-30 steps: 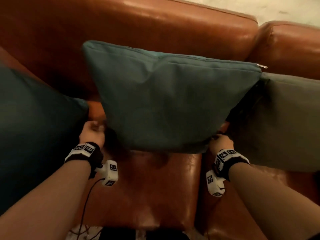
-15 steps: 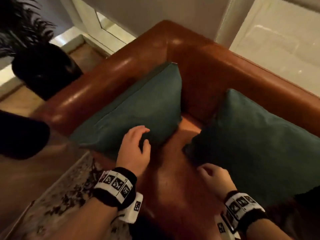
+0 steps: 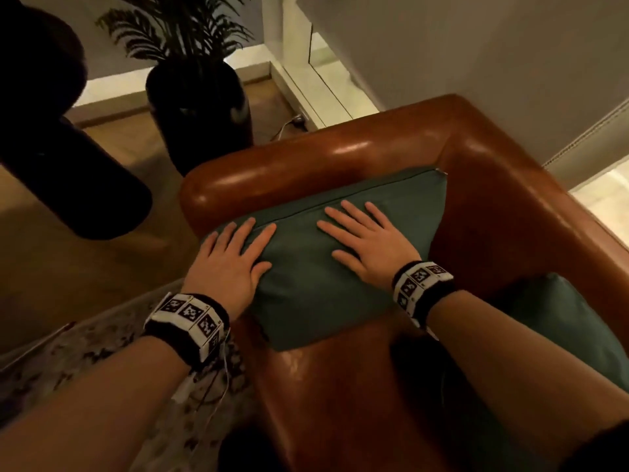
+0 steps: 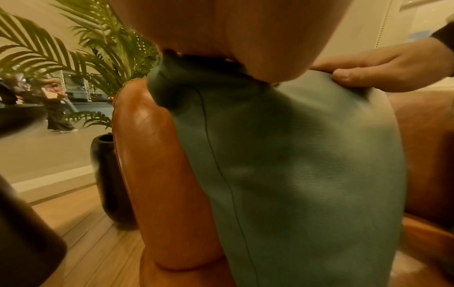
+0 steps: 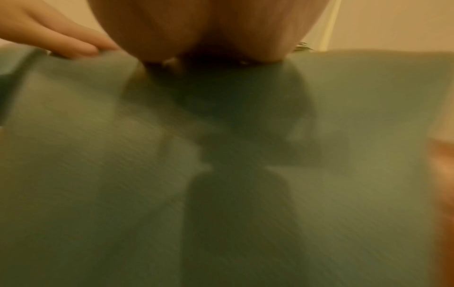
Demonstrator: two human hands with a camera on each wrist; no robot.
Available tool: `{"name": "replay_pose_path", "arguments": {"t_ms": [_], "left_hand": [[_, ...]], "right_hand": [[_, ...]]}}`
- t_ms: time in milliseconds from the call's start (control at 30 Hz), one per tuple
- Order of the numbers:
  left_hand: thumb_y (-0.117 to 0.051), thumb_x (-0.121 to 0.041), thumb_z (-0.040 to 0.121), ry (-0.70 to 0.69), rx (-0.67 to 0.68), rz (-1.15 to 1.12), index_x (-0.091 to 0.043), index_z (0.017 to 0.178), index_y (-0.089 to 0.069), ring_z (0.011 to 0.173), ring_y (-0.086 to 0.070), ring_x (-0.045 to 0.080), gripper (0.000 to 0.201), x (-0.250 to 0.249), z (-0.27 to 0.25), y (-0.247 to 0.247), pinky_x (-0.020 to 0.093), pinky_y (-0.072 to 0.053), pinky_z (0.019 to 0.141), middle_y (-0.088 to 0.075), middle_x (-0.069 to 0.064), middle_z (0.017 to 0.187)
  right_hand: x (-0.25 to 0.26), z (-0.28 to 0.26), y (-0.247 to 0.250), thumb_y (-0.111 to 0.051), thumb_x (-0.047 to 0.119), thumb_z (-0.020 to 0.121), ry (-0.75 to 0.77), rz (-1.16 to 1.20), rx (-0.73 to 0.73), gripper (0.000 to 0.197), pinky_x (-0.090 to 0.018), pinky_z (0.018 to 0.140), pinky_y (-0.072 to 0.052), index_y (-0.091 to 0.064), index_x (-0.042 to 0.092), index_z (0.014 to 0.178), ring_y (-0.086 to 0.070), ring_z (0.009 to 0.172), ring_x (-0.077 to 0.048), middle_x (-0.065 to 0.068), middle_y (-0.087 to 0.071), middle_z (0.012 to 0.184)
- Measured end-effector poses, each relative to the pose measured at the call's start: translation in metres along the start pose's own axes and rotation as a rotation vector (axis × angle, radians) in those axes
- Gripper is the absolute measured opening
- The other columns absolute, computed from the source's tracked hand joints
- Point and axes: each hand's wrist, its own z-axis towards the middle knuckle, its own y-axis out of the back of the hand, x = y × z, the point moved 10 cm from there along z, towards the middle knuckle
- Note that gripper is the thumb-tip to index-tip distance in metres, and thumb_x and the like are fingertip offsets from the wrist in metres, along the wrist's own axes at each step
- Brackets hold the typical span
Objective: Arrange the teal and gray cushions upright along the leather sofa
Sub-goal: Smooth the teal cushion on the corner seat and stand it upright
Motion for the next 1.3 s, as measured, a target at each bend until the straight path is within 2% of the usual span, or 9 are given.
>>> {"name": "replay_pose_path", "arguments": {"t_ms": [167,267,367,467,667,800,867,1033,1300], "left_hand": [[-0.024,-0.058,0.096,0.178,-0.051,-0.19,-0.037,0.152,-0.013,0.145,-0.019,0.031,0.061,0.014,-0.001,0.0,0.051,-0.029,0.111,-0.02,0.003,0.16],[-0.052,-0.051,0.087,0.288,-0.231,-0.644,-0.028,0.153,-0.007,0.147,-0.014,0.02,0.082,0.025,-0.015,0.001,0.042,-0.022,0.119,-0.01,0.0,0.161],[-0.067,-0.032,0.084,0.53,-0.296,-1.124,-0.028,0.153,0.005,0.134,-0.026,-0.004,0.1,0.029,-0.033,-0.012,0.018,-0.026,0.109,-0.016,-0.017,0.149],[-0.063,-0.027,0.088,0.669,-0.211,-1.278,-0.025,0.15,-0.019,0.123,-0.043,0.008,0.076,0.018,-0.039,-0.029,0.023,-0.032,0.099,-0.042,-0.01,0.133],[-0.065,-0.039,0.086,0.713,-0.397,-1.16,-0.02,0.131,-0.039,0.107,-0.052,0.013,0.056,0.041,-0.028,-0.012,0.03,-0.04,0.091,-0.054,-0.004,0.121],[-0.068,-0.045,0.083,0.855,-0.255,-1.073,-0.022,0.145,-0.018,0.121,-0.049,0.026,0.083,0.051,-0.029,-0.035,0.037,-0.042,0.099,-0.04,0.012,0.144],[-0.062,-0.049,0.086,0.726,-0.321,-0.704,-0.015,0.149,-0.017,0.139,-0.031,0.034,0.085,0.051,-0.035,-0.013,0.046,-0.03,0.114,-0.025,0.017,0.153],[-0.036,-0.052,0.095,-0.03,-0.098,-0.107,-0.018,0.155,-0.011,0.15,0.0,0.031,0.074,-0.069,-0.019,-0.019,0.05,-0.007,0.12,-0.007,0.007,0.163],[-0.024,-0.07,0.091,0.053,0.017,0.047,-0.023,0.155,-0.005,0.151,-0.001,0.023,0.081,-0.051,0.018,-0.052,0.054,-0.004,0.12,-0.004,-0.001,0.164]], "right_hand": [[-0.132,-0.042,-0.003,-0.021,0.055,0.1,-0.561,0.114,-0.137,0.057,-0.048,0.122,0.002,-0.011,0.04,0.155,0.002,0.153,-0.021,0.009,-0.004,0.165],[-0.189,-0.08,-0.024,-0.04,0.048,0.101,-0.916,0.888,-0.293,0.067,-0.038,0.121,-0.01,-0.003,0.039,0.156,-0.006,0.152,-0.021,0.005,-0.001,0.166],[-0.188,-0.088,-0.039,-0.057,0.04,0.093,-0.92,1.486,-0.453,0.07,-0.03,0.107,-0.041,-0.025,0.026,0.154,-0.043,0.138,-0.018,-0.001,-0.041,0.153],[-0.186,-0.088,-0.033,-0.054,0.041,0.097,-0.951,1.146,-0.332,0.021,-0.032,0.087,-0.053,-0.066,0.025,0.104,-0.066,0.1,-0.015,0.011,-0.068,0.1],[-0.2,-0.064,0.007,-0.056,0.041,0.096,-0.88,0.799,-0.363,0.035,-0.022,0.053,-0.038,-0.059,0.021,0.068,-0.055,0.061,-0.008,0.007,-0.059,0.066],[-0.196,-0.049,-0.016,-0.056,0.047,0.095,-0.903,0.733,-0.113,0.042,-0.033,0.08,-0.052,-0.069,0.009,0.109,-0.065,0.098,-0.027,-0.008,-0.071,0.102],[-0.189,-0.055,-0.012,-0.055,0.045,0.096,-0.966,0.691,-0.137,0.061,-0.037,0.106,-0.04,-0.042,0.013,0.146,-0.049,0.13,-0.029,-0.011,-0.053,0.141],[-0.014,-0.027,0.021,-0.045,0.034,0.097,-0.207,0.352,-0.262,0.059,-0.047,0.121,-0.015,-0.032,0.016,0.152,-0.022,0.149,-0.027,-0.008,-0.031,0.158],[-0.003,0.023,-0.045,-0.025,0.062,0.099,0.076,-0.038,0.036,0.066,-0.047,0.123,-0.007,-0.014,0.031,0.157,-0.007,0.153,-0.021,0.003,-0.011,0.165]]}}
